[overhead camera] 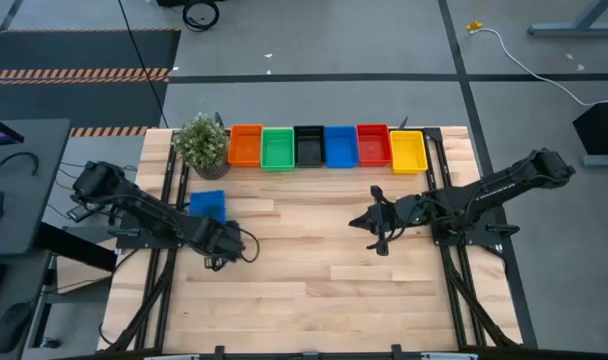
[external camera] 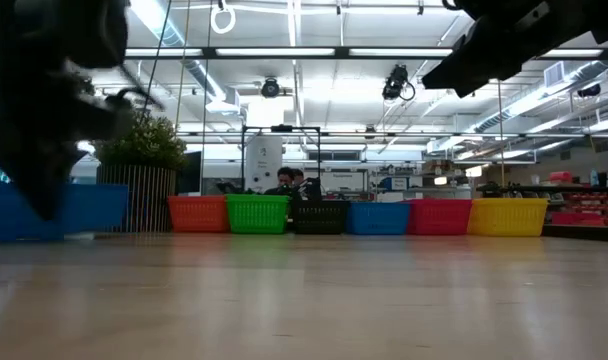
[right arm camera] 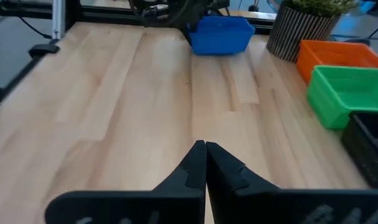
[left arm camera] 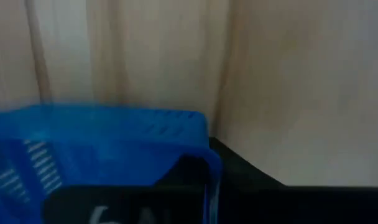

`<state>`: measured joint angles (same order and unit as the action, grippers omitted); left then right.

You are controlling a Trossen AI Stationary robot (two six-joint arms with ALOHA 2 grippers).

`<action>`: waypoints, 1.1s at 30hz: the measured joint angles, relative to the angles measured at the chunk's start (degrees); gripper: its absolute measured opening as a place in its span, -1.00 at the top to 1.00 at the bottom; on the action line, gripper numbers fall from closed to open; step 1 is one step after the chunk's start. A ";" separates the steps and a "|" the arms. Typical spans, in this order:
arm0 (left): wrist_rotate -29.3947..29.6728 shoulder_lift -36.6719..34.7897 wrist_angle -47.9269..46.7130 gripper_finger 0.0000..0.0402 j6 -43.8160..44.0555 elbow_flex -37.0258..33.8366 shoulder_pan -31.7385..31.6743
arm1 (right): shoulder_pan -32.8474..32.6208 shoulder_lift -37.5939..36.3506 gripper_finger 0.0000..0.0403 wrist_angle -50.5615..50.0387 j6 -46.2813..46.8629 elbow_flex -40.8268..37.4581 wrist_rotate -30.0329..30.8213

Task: Stack baskets by color
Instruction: Stack the bottom blue bin on top of the top blue bin

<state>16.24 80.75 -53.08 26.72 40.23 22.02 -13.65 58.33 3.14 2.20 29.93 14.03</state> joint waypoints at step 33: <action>-6.60 41.01 22.97 0.94 -29.65 57.39 -18.56 | -15.53 -6.20 0.97 -34.88 36.70 0.07 14.45</action>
<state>9.64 121.76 -30.11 -2.93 97.62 3.46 -29.17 52.13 -31.73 38.89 30.00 28.48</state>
